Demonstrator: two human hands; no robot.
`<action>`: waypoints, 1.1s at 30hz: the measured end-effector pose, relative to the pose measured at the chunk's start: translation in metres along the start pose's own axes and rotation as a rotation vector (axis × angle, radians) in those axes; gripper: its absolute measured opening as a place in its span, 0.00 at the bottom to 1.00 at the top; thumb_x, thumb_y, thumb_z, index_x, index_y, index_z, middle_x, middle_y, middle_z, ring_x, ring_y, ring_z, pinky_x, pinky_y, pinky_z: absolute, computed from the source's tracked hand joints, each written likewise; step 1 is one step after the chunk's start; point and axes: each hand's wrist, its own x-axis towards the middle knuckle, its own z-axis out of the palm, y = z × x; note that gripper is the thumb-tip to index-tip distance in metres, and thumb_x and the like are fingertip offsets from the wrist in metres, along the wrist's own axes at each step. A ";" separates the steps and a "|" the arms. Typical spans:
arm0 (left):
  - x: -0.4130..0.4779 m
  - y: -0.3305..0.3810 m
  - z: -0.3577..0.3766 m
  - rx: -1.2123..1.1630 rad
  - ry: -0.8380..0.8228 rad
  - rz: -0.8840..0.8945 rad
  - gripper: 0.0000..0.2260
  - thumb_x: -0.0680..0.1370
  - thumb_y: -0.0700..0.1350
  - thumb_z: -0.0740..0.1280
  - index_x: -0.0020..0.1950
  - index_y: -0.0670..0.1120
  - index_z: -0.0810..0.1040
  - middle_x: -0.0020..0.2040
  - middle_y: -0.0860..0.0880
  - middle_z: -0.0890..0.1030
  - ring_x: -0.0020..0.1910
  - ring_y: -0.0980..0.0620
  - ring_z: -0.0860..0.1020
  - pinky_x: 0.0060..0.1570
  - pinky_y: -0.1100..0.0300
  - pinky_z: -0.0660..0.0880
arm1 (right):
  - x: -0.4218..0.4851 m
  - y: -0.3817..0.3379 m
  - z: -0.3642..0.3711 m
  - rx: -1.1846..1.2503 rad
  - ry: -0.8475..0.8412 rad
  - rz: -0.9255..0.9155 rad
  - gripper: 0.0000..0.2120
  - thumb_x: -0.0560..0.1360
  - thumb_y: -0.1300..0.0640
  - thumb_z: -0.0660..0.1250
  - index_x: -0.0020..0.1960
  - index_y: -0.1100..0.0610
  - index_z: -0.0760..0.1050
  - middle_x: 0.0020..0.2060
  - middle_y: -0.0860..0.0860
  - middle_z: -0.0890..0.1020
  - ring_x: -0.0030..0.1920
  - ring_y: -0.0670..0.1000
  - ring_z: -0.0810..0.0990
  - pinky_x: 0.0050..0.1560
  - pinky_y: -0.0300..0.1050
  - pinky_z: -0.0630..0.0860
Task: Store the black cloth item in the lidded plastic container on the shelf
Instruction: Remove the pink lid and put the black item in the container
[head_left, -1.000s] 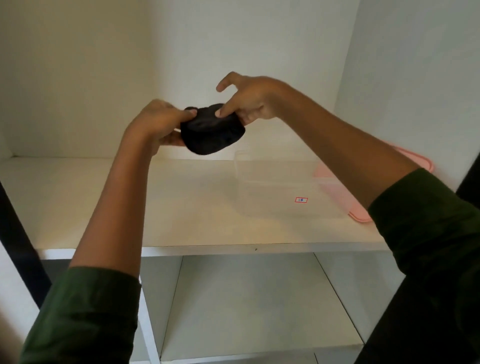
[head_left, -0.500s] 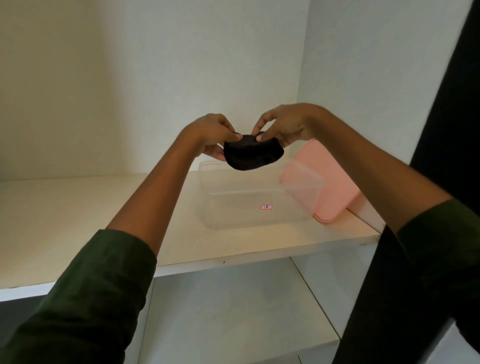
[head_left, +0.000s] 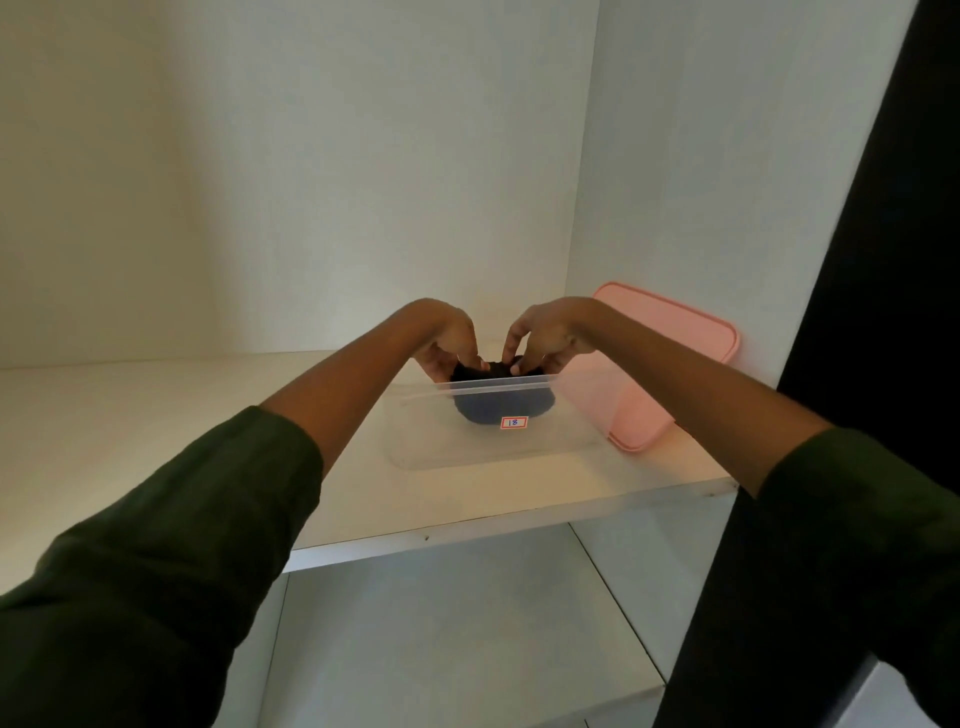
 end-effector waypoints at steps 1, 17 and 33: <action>0.004 -0.001 0.002 0.028 -0.017 -0.019 0.18 0.79 0.37 0.62 0.68 0.35 0.68 0.56 0.39 0.78 0.43 0.45 0.80 0.45 0.53 0.77 | 0.002 0.000 0.002 -0.022 -0.007 0.007 0.18 0.76 0.71 0.63 0.65 0.65 0.72 0.51 0.58 0.78 0.44 0.53 0.79 0.45 0.43 0.81; 0.029 -0.009 0.017 0.428 -0.021 -0.073 0.21 0.79 0.43 0.64 0.70 0.38 0.68 0.65 0.39 0.73 0.51 0.45 0.76 0.52 0.55 0.75 | 0.023 -0.004 0.022 -0.460 -0.035 -0.024 0.23 0.77 0.63 0.65 0.71 0.60 0.67 0.67 0.58 0.73 0.65 0.57 0.74 0.61 0.47 0.74; 0.024 -0.002 0.009 0.391 0.006 -0.025 0.22 0.78 0.50 0.63 0.69 0.40 0.69 0.63 0.41 0.76 0.50 0.44 0.76 0.52 0.53 0.77 | 0.001 0.003 -0.007 -0.241 0.058 -0.024 0.20 0.74 0.65 0.69 0.65 0.61 0.73 0.62 0.62 0.77 0.49 0.58 0.80 0.53 0.50 0.79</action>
